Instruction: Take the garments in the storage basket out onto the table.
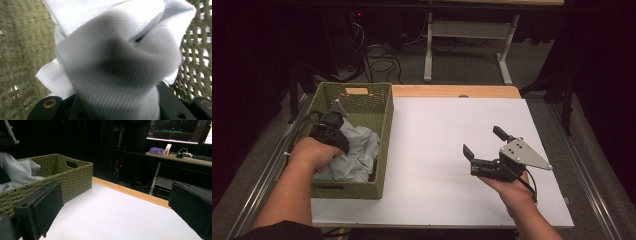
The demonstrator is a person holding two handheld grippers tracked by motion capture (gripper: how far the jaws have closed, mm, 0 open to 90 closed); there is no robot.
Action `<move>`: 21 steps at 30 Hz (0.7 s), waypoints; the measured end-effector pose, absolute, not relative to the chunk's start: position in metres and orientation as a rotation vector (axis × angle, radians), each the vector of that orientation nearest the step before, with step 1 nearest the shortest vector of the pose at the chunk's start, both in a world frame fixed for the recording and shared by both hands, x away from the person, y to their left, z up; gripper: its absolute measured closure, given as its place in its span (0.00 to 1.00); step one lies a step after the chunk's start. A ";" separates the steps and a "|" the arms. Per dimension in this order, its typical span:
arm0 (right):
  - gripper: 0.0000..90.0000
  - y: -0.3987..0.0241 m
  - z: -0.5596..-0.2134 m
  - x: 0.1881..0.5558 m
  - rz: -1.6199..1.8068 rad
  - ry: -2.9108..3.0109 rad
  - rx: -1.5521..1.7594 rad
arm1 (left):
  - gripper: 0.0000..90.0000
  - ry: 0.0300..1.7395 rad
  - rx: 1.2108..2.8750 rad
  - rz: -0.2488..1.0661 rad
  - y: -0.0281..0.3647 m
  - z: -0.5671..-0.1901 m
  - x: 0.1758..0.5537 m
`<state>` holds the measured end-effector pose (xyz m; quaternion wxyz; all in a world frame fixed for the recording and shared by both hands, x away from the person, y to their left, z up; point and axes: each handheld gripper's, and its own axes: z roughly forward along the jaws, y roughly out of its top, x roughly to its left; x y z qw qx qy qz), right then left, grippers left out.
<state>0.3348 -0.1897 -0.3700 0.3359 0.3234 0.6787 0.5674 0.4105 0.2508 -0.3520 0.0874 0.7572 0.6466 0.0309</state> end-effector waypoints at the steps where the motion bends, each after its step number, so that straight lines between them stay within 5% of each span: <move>1: 0.01 -0.189 -0.370 0.335 1.481 1.770 0.842 | 0.82 1.926 2.253 0.099 0.252 -0.346 0.410; 21: 0.01 -0.187 -0.370 0.333 1.482 1.776 0.826 | 0.82 1.881 2.235 0.200 0.262 -0.259 0.392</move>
